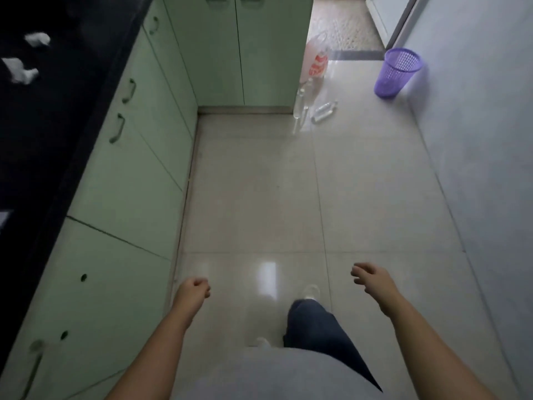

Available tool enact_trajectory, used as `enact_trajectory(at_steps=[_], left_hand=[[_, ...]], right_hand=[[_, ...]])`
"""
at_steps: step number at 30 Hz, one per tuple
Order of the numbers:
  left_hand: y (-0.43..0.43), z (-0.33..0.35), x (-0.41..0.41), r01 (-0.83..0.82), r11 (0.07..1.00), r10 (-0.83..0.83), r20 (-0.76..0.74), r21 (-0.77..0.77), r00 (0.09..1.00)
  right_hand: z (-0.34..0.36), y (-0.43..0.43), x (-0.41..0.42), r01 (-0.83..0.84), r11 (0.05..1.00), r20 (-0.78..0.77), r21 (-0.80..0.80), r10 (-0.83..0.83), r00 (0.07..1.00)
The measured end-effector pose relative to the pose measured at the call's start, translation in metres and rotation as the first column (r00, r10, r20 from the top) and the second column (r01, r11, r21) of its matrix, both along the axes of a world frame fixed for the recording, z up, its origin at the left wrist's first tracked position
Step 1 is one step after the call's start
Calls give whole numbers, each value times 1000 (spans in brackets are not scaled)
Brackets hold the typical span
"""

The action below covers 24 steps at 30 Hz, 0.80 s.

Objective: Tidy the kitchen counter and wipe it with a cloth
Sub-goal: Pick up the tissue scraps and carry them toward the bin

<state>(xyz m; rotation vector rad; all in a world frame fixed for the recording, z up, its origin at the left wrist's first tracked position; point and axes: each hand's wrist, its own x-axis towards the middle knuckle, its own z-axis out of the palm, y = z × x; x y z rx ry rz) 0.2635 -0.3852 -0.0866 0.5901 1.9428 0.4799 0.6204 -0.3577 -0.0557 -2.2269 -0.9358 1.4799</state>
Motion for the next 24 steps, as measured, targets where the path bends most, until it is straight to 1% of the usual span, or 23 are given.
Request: enact_trajectory(at_steps=[3,6,8,10,12,15,18,21,24], left_hand=[[88,18,24,40,991,-46,47,127,998],[162,41,35,35,970,-41,20,240,999],[205,66,35,3,957,0,-10,289,1000],[247,90,30,-2,934,32,-77,356,997],[282,112,19,-9,917,74,-147,400,986],[311,129,-9,-105,870,197,-143,482,970],[325,131,-47,-240,832,349,-136,500,927],[350,125,-97,-347,789,473,-143,507,869],[390,126,-157,-377,757,541,-187,534,820]], right_hand=[[-6,77,12,31,999,-2,8,-31,1000],[-7,169,21,-18,1000,8,19,18,1000],[1,234,18,-84,996,6,20,84,996],[11,306,8,-174,984,9,40,174,985],[20,377,-12,-277,956,55,92,273,960],[36,462,-66,-407,901,94,148,397,913],[53,516,-145,-517,835,12,187,525,851],[59,551,-231,-665,701,9,259,687,727],[65,580,-317,-748,579,21,323,786,618]])
